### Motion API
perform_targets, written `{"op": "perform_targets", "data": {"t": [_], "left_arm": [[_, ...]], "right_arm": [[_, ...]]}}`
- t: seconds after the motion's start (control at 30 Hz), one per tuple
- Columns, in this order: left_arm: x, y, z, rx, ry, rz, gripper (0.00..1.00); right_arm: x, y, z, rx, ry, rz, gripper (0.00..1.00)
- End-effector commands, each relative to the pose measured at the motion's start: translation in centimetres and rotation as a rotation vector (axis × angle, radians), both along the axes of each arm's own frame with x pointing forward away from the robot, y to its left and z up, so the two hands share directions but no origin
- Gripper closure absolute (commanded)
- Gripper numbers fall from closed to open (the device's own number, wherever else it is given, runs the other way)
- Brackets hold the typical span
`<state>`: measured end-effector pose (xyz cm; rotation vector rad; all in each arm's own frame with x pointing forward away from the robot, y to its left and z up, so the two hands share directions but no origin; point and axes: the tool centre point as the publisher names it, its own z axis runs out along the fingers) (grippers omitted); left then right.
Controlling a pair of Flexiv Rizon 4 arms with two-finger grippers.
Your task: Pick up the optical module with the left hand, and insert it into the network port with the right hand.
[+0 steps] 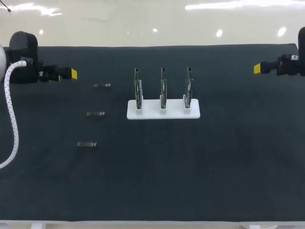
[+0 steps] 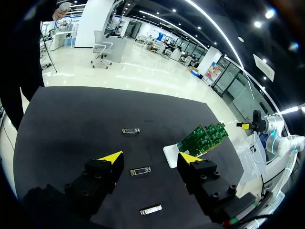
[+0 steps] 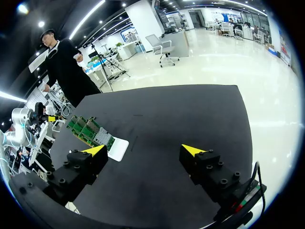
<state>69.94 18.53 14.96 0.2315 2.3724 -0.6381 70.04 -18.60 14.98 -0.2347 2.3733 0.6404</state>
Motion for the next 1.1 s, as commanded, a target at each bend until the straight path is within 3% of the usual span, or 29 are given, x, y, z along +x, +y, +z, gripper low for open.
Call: {"op": "perform_targets", "data": {"t": [0.03,0.6,0.97,1.1], "left_arm": [[0.1,-0.1,0.1,0.004,0.004,0.002,0.0],[0.1,-0.1,0.1,0.004,0.004,0.002,0.0],[0.1,-0.1,0.1,0.004,0.004,0.002,0.0],[0.1,-0.1,0.1,0.004,0.004,0.002,0.0]], "right_arm": [[-0.1,0.1,0.0,-0.003,0.0,-0.004,0.0],[-0.1,0.1,0.0,-0.003,0.0,-0.004,0.0],[3.8,1.9,3.6,-0.184,-0.156,0.399,0.0],[5.2,3.1,5.0,-0.204,-0.161,0.54,0.0]]}}
